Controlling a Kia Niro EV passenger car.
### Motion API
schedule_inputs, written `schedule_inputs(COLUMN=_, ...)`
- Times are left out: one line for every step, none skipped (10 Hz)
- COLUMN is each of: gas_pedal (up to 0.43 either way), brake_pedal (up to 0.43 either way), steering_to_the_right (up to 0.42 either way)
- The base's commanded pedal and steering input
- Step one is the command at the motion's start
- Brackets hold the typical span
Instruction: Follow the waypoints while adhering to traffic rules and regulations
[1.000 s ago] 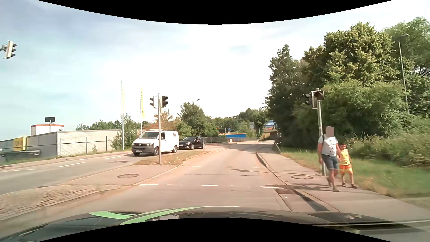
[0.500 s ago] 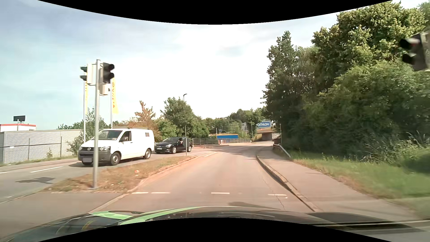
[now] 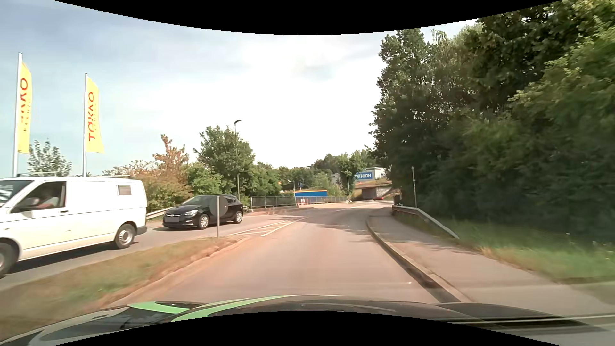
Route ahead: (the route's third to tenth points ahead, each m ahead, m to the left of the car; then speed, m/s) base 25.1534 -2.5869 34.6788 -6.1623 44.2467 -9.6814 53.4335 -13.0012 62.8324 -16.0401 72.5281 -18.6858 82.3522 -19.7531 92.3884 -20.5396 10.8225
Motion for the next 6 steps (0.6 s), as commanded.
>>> schedule_inputs(gas_pedal=0.260, brake_pedal=0.000, steering_to_the_right=0.044)
schedule_inputs(gas_pedal=0.260, brake_pedal=0.000, steering_to_the_right=0.044)
schedule_inputs(gas_pedal=0.248, brake_pedal=0.000, steering_to_the_right=0.044)
schedule_inputs(gas_pedal=0.240, brake_pedal=0.000, steering_to_the_right=0.045)
schedule_inputs(gas_pedal=0.228, brake_pedal=0.000, steering_to_the_right=0.048)
schedule_inputs(gas_pedal=0.220, brake_pedal=0.000, steering_to_the_right=0.051)
